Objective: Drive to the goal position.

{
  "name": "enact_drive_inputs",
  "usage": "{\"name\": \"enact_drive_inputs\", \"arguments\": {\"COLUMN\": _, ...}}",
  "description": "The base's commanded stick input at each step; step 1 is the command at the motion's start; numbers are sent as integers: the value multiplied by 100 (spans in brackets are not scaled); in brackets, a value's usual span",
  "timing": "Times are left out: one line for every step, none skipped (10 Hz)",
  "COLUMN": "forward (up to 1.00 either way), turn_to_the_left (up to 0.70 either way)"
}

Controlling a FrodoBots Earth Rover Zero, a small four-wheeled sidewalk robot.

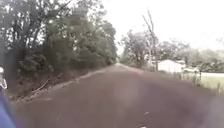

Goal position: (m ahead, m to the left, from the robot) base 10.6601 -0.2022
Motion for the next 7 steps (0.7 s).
{"name": "enact_drive_inputs", "arguments": {"forward": 70, "turn_to_the_left": -1}}
{"name": "enact_drive_inputs", "arguments": {"forward": 70, "turn_to_the_left": -1}}
{"name": "enact_drive_inputs", "arguments": {"forward": 70, "turn_to_the_left": -1}}
{"name": "enact_drive_inputs", "arguments": {"forward": 70, "turn_to_the_left": -1}}
{"name": "enact_drive_inputs", "arguments": {"forward": 70, "turn_to_the_left": -1}}
{"name": "enact_drive_inputs", "arguments": {"forward": 70, "turn_to_the_left": -1}}
{"name": "enact_drive_inputs", "arguments": {"forward": 70, "turn_to_the_left": -1}}
